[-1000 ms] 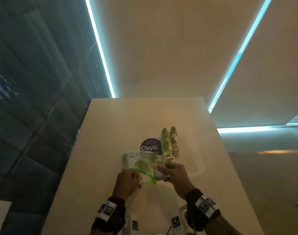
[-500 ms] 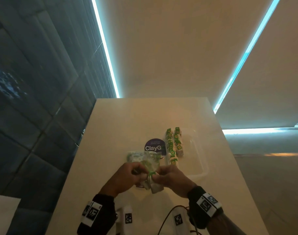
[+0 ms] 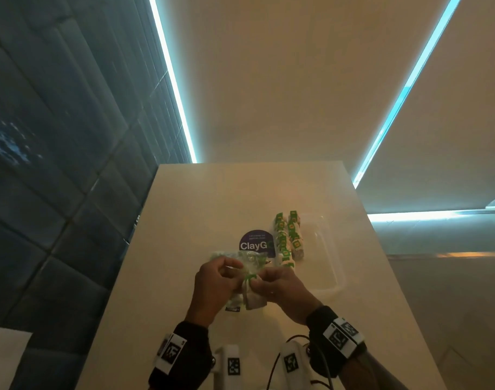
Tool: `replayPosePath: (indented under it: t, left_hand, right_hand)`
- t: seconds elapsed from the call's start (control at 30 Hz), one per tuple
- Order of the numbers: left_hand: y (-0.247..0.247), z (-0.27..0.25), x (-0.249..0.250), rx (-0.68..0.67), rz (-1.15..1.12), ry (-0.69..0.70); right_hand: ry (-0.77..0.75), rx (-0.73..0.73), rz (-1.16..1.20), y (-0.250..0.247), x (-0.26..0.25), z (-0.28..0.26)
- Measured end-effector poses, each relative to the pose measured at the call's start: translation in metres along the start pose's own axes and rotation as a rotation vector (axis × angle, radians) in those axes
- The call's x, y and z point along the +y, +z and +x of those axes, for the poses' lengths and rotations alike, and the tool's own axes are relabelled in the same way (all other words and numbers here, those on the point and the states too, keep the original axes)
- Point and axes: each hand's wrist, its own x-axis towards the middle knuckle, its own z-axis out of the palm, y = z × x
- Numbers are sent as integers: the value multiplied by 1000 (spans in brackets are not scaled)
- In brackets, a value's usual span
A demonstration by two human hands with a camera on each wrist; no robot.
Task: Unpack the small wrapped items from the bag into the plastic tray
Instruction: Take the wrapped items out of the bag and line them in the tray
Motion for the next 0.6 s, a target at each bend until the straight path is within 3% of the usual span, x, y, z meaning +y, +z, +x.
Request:
replayPosePath:
  t: [0.13, 0.23, 0.33, 0.5, 0.6]
  left_hand:
    - [6, -4, 2, 58, -140, -42]
    - [7, -10, 3, -93, -106, -91]
    - [10, -20, 9, -217, 1, -42]
    - [20, -22, 11, -113, 1, -5]
    - [20, -20, 8, -48, -25, -25]
  right_hand:
    - [-29, 144, 55, 0, 4, 4]
    - [-95, 222, 15, -1, 4, 5]
    - [-154, 266, -30, 0, 5, 4]
    - [-198, 332, 26, 2, 12, 4]
    - [-174, 291, 41, 0, 12, 4]
